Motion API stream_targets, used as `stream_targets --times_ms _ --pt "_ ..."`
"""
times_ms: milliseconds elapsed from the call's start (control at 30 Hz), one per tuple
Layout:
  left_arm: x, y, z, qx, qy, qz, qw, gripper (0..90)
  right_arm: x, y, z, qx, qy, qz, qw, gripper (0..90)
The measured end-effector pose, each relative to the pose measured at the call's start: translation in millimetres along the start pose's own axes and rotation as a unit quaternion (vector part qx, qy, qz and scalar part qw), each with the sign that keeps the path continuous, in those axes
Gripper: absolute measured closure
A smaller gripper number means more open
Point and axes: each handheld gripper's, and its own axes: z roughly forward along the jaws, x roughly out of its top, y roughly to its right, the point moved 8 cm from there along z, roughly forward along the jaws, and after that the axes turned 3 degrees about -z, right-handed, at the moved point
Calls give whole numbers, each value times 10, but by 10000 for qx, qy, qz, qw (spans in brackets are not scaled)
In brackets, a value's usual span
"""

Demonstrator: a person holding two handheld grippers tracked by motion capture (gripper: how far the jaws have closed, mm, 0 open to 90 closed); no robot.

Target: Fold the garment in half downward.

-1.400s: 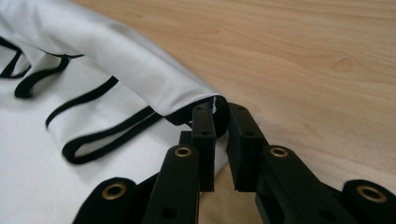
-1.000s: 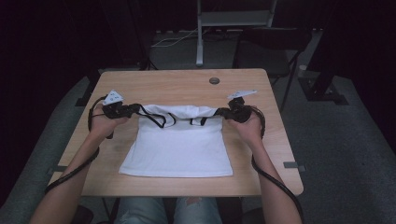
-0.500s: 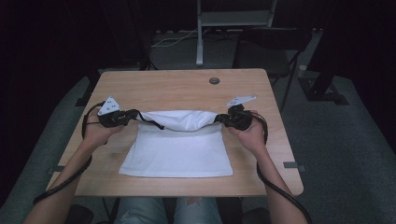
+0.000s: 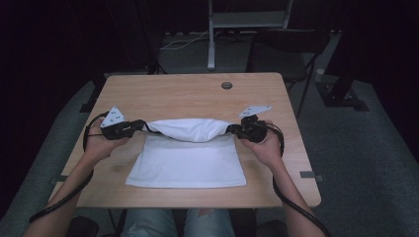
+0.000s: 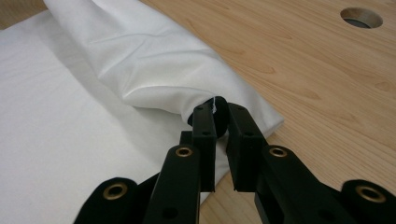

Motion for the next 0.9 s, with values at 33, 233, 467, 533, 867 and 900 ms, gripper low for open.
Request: stream_targets --times_ms 33,233,467,533,867,900 --pt "0 0 0 0 0 0 10000 831 -2 -8 -9 2 -7 -11 10000 825" --pt "-27 80 -69 -39 -21 121 9999 831 -25 -56 -64 29 13 -66 10000 825" --pt "-128 117 -107 -54 -75 124 9999 831 -64 -98 -106 43 13 -100 9999 824" --pt "-143 140 -122 -70 -72 132 9999 831 -73 -102 -117 49 33 -99 9999 825" --pt "-128 243 -198 -81 -79 316 9994 832 -88 -208 -161 116 32 -234 9997 825" --pt "-128 243 -198 -81 -79 316 9994 832 -88 -208 -161 116 32 -234 9997 825"
